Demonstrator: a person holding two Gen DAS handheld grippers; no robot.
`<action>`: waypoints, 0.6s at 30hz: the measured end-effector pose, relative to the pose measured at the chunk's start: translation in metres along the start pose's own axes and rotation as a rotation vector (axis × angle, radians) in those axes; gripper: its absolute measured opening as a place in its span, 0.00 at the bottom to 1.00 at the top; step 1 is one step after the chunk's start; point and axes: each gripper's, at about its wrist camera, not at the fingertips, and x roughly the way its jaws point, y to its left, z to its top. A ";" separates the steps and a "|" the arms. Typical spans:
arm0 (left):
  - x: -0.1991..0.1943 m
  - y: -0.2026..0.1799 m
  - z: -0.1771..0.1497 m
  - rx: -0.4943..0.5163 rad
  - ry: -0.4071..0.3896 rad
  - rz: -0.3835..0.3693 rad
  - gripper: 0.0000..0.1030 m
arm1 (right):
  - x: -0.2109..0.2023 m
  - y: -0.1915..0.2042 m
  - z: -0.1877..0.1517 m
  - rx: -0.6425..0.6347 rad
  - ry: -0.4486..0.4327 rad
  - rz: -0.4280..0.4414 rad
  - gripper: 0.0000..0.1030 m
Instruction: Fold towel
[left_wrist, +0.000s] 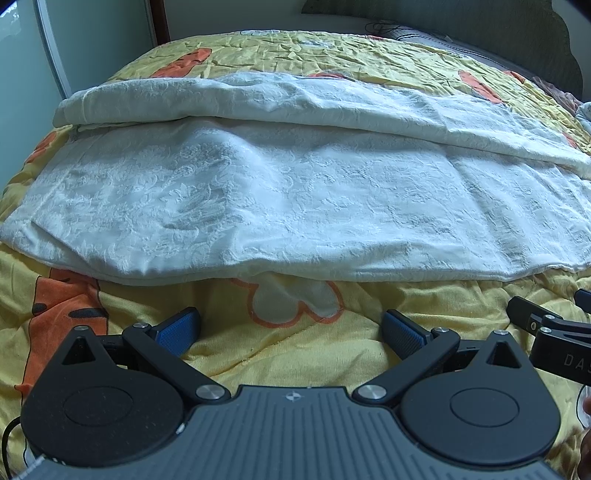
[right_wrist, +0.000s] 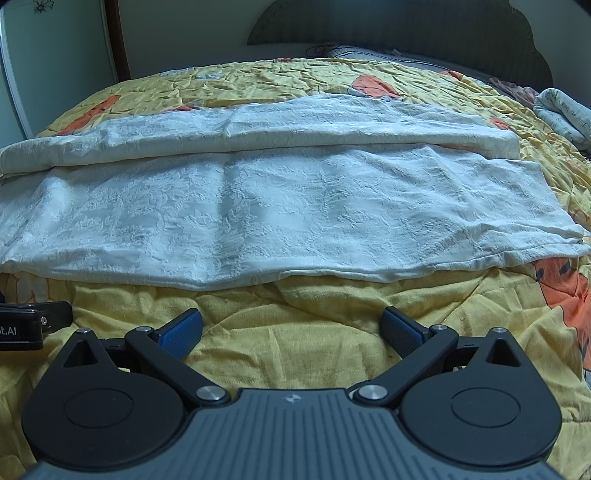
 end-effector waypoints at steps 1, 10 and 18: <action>0.000 0.000 0.000 0.000 0.000 0.000 1.00 | 0.000 0.000 0.000 0.000 -0.001 0.000 1.00; -0.001 0.001 -0.003 0.004 -0.014 -0.002 1.00 | 0.000 0.000 -0.001 0.000 -0.003 0.000 1.00; -0.003 0.000 -0.003 0.004 -0.012 0.001 1.00 | 0.000 0.000 -0.002 0.000 -0.004 0.000 1.00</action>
